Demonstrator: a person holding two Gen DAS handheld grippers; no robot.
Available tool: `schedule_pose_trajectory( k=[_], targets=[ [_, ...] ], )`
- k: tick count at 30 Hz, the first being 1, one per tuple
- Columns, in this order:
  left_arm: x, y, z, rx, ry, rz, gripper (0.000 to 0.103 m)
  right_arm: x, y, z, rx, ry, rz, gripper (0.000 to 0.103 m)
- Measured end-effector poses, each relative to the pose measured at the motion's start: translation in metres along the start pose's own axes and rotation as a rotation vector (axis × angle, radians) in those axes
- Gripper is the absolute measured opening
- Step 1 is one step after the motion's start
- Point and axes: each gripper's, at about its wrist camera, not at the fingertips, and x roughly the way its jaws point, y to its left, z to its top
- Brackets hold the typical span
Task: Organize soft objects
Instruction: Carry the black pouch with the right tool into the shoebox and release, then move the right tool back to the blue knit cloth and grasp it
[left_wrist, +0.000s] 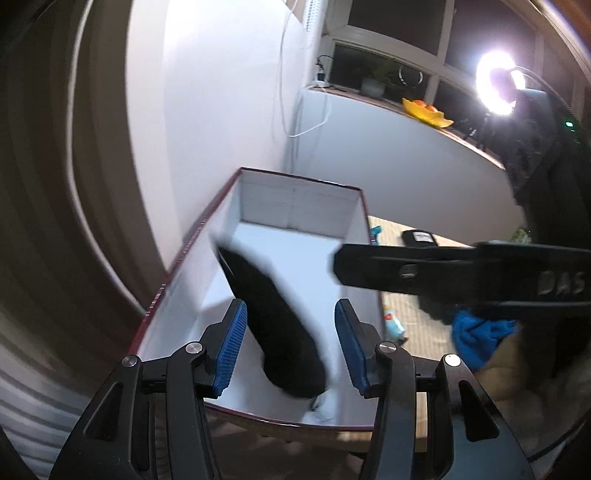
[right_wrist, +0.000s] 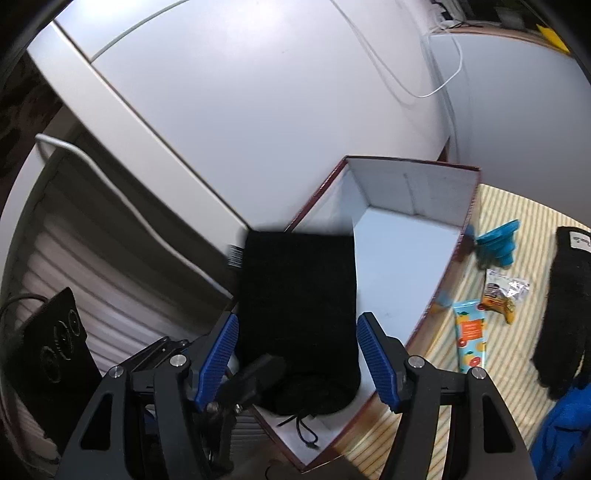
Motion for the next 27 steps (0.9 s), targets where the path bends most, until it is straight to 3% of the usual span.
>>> schedule_pose_trajectory(
  k=[3, 14, 20, 27],
  targets=[
    [0.001, 0.001, 0.000, 0.000, -0.006, 0.019, 0.048, -0.007, -0.004, -0.003, -0.006, -0.011, -0.018, 0.067],
    [-0.010, -0.017, -0.002, -0.008, -0.023, -0.099, 0.049, -0.046, -0.018, -0.033, -0.051, -0.067, -0.093, 0.069],
    [-0.015, -0.042, -0.009, 0.000, -0.020, -0.185, 0.049, -0.089, -0.030, -0.057, -0.082, -0.133, -0.115, 0.069],
    [-0.025, -0.077, -0.024, 0.023, -0.015, -0.286, 0.049, -0.160, -0.059, -0.076, -0.078, -0.229, -0.208, 0.070]
  ],
)
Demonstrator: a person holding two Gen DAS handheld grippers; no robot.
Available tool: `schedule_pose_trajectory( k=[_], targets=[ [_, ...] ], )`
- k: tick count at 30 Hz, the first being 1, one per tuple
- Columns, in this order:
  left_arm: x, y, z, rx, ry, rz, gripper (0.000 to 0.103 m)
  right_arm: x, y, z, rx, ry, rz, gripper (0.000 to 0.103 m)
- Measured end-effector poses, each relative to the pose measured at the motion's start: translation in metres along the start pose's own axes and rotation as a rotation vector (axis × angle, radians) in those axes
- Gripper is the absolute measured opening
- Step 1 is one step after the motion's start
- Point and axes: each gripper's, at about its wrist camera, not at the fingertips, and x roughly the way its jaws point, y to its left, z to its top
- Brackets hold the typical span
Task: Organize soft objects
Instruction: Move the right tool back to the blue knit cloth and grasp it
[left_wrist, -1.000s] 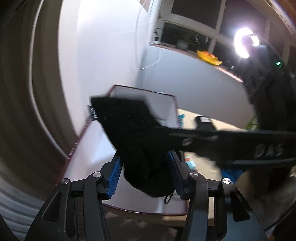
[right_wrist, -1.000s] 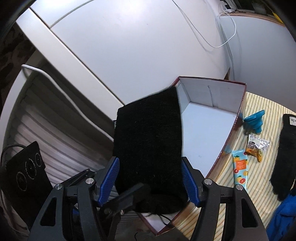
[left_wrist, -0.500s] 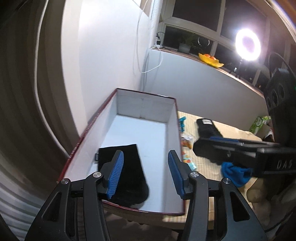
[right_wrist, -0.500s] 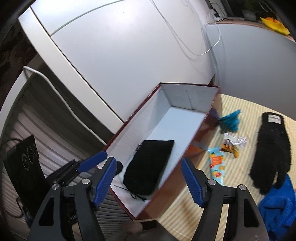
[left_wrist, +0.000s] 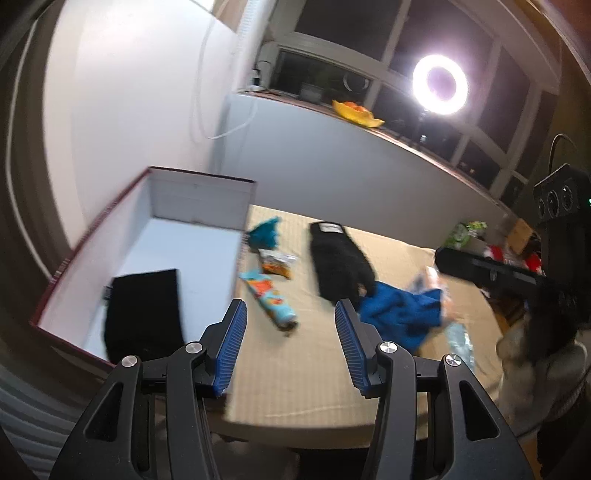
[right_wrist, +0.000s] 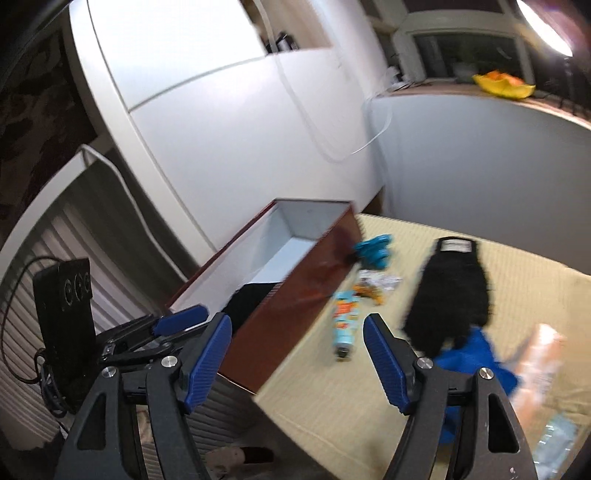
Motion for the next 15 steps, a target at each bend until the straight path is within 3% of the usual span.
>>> schedule_pose_trajectory(
  k=[5, 11, 13, 15],
  targets=[
    [0.003, -0.027, -0.016, 0.020, 0.023, -0.069, 0.049, -0.041, -0.034, -0.005, 0.006, -0.039, -0.146, 0.070],
    [0.007, -0.045, -0.026, 0.025, 0.048, -0.118, 0.049, -0.053, -0.095, -0.011, 0.091, 0.019, -0.287, 0.070],
    [0.008, -0.047, -0.027, 0.026, 0.053, -0.119, 0.049, -0.052, -0.110, -0.013, 0.128, 0.042, -0.288, 0.066],
    [0.010, -0.046, -0.029, 0.022, 0.062, -0.122, 0.049, -0.047, -0.124, -0.012, 0.168, 0.064, -0.273, 0.051]
  ],
)
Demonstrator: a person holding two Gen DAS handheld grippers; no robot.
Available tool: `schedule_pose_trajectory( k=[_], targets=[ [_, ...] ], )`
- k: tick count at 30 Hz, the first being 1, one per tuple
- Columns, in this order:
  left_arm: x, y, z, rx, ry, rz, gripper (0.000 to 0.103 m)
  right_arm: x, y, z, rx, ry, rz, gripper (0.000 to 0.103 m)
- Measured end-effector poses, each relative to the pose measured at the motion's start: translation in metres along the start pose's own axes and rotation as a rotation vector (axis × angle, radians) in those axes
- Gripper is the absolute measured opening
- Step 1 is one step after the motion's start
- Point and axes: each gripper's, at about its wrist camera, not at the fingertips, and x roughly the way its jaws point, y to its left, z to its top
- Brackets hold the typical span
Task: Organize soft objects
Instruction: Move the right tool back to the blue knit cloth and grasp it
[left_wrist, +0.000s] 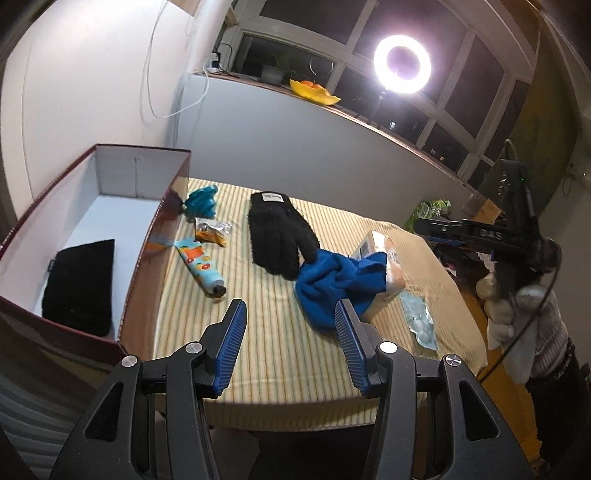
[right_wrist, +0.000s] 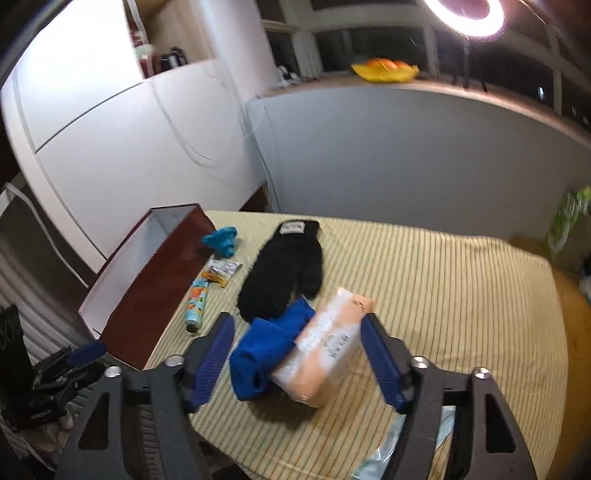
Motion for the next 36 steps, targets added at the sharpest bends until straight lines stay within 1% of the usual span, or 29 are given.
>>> schedule_pose_trajectory(
  k=[2, 5, 10, 14, 20, 22, 25, 29, 32, 34, 35, 36],
  targets=[
    [0.003, 0.000, -0.003, 0.003, 0.010, 0.002, 0.049, 0.007, -0.004, 0.003, 0.017, 0.019, 0.013, 0.045],
    [0.011, -0.003, -0.009, 0.010, 0.039, 0.000, 0.049, 0.018, 0.001, 0.008, 0.015, 0.047, 0.042, 0.045],
    [0.028, -0.010, -0.019, 0.008, 0.088, -0.025, 0.049, 0.036, 0.017, 0.022, -0.038, 0.119, 0.060, 0.045],
    [0.033, -0.019, -0.023, 0.023, 0.100, -0.045, 0.049, 0.055, 0.024, 0.026, -0.043, 0.175, 0.098, 0.045],
    [0.036, -0.025, -0.024, 0.036, 0.104, -0.050, 0.049, 0.082, 0.012, 0.021, 0.010, 0.236, 0.094, 0.045],
    [0.037, -0.024, -0.024, 0.036, 0.106, -0.048, 0.049, 0.083, 0.005, 0.018, 0.030, 0.245, 0.096, 0.045],
    [0.042, -0.022, -0.023, 0.031, 0.111, -0.050, 0.049, 0.074, -0.004, 0.014, 0.027, 0.241, 0.074, 0.045],
    [0.056, -0.026, -0.024, 0.036, 0.124, -0.055, 0.049, 0.062, -0.014, 0.009, 0.030, 0.240, 0.060, 0.045],
    [0.072, -0.031, -0.027, 0.044, 0.148, -0.062, 0.049, 0.061, -0.015, 0.007, 0.019, 0.254, 0.079, 0.045],
    [0.084, -0.034, -0.030, 0.046, 0.167, -0.073, 0.049, 0.065, -0.013, 0.007, 0.010, 0.273, 0.108, 0.049],
    [0.090, -0.035, -0.031, 0.044, 0.176, -0.081, 0.049, 0.067, -0.012, 0.006, 0.011, 0.278, 0.121, 0.059],
    [0.093, -0.036, -0.031, 0.040, 0.182, -0.085, 0.049, 0.069, -0.011, 0.005, 0.015, 0.286, 0.139, 0.066]
  ],
)
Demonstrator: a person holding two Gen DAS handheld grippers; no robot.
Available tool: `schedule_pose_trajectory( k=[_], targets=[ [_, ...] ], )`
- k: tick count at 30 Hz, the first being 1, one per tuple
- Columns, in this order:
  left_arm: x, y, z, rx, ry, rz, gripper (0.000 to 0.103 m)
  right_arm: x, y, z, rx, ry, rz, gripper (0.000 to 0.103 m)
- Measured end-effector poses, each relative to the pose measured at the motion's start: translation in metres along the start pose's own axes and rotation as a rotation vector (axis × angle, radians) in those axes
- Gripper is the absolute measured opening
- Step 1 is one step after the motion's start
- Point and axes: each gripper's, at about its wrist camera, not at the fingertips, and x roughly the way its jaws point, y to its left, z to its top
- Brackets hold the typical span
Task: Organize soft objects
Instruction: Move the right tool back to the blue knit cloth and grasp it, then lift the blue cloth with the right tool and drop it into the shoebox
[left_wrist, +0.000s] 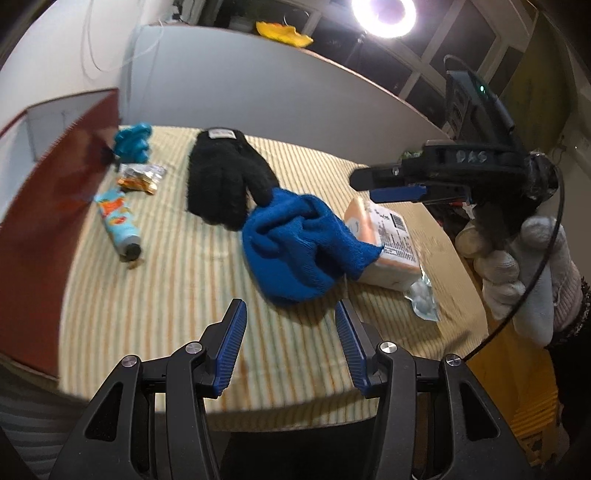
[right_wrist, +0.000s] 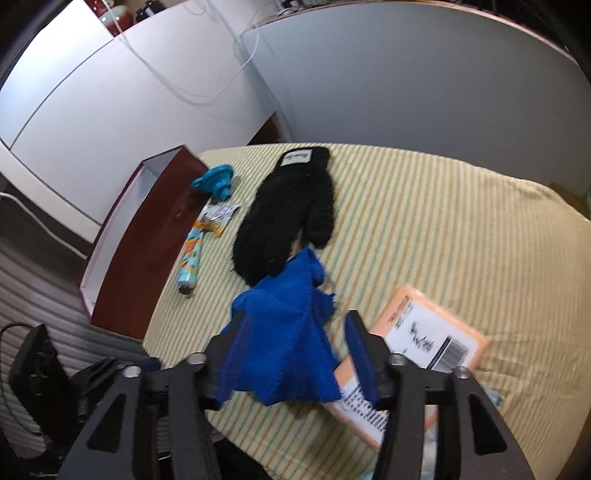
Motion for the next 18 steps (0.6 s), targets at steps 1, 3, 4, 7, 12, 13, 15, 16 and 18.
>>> schedule_pose_trajectory(
  k=[1, 3, 4, 7, 12, 13, 15, 16, 18],
  targets=[
    [0.004, 0.001, 0.001, -0.004, 0.004, -0.001, 0.051, 0.003, 0.000, 0.001, 0.003, 0.009, 0.021, 0.066],
    [0.011, 0.003, 0.003, -0.014, 0.009, -0.001, 0.055, 0.010, 0.000, 0.001, 0.007, 0.024, 0.038, 0.066],
    [0.014, 0.003, 0.005, -0.015, 0.012, -0.010, 0.058, 0.015, 0.000, 0.002, 0.009, 0.032, 0.035, 0.066],
    [0.023, 0.004, 0.010, -0.018, 0.022, -0.022, 0.059, 0.029, -0.001, 0.002, 0.012, 0.062, 0.039, 0.066],
    [0.046, 0.007, 0.017, -0.032, 0.058, -0.048, 0.059, 0.051, 0.003, -0.001, 0.006, 0.107, 0.064, 0.066],
    [0.050, 0.007, 0.019, -0.035, 0.063, -0.054, 0.059, 0.056, 0.005, -0.002, 0.000, 0.116, 0.064, 0.066],
    [0.058, 0.006, 0.020, -0.043, 0.072, -0.073, 0.059, 0.062, 0.007, -0.004, -0.005, 0.131, 0.067, 0.066],
    [0.062, 0.006, 0.021, -0.047, 0.077, -0.078, 0.059, 0.066, 0.007, -0.005, -0.007, 0.140, 0.066, 0.066],
    [0.066, 0.004, 0.022, -0.053, 0.078, -0.088, 0.059, 0.072, 0.009, -0.007, -0.009, 0.152, 0.068, 0.066]
  ],
)
